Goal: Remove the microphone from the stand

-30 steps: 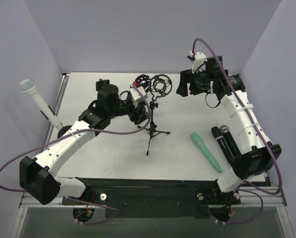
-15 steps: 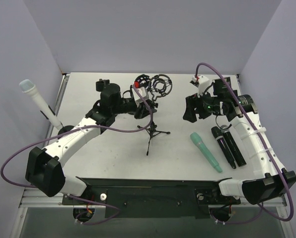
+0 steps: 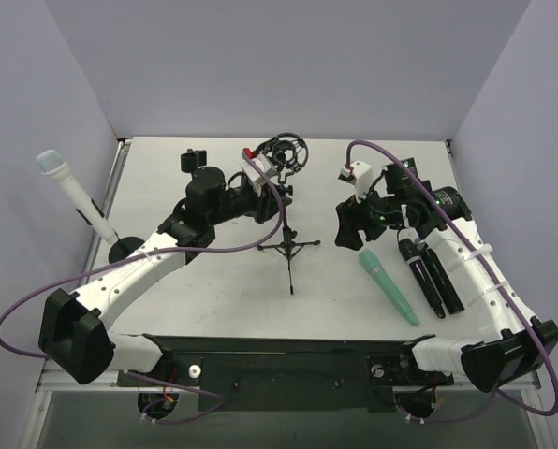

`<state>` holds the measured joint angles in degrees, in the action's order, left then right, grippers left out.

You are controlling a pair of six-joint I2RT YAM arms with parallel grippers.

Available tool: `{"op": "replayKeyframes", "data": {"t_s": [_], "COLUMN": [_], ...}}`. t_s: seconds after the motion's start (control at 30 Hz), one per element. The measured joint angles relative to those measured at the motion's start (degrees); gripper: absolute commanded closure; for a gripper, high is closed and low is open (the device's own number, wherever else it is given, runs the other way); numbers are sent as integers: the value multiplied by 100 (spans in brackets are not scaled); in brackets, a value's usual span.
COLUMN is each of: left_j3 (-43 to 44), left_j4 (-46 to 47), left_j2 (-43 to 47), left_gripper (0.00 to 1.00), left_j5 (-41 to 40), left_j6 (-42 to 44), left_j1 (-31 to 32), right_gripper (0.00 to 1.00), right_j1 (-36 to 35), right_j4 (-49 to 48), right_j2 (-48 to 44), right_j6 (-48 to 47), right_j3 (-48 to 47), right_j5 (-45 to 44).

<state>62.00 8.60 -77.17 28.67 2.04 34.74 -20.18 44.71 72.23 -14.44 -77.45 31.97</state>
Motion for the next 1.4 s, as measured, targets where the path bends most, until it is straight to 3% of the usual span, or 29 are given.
{"op": "replayKeyframes", "data": {"t_s": [0.2,0.43,0.6,0.7,0.93,1.23,1.4], "left_j3": [-13,236,566,680,765,796,800], "left_j4": [-57,-435,-691,-966,-1187,-1246,-1237], "left_j2": [164,79,-116,-195,-251,-286,-289], "left_gripper": [100,100,100,100,100,100,100], "left_j5": [-1937,-2900,-2800,-2723,-2697,-2785,-2806], "left_j6": [-1130,-1880,-1941,-1952,-2271,-2498,-2498], "left_j1": [245,212,177,162,94,28,24], "right_gripper": [39,36,47,50,54,41,47], "right_j1": [-177,-120,-28,74,210,221,221], "right_j4": [-350,-949,-1696,-2643,-3965,-3880,-3501], "right_j2": [479,1521,2205,2553,2983,3134,3047], "right_j6": [507,1805,3128,4236,5735,5788,5501], "right_j3": [-61,-232,-428,-343,-81,39,304], "right_j5": [13,573,1419,1849,2361,2533,2522]}}
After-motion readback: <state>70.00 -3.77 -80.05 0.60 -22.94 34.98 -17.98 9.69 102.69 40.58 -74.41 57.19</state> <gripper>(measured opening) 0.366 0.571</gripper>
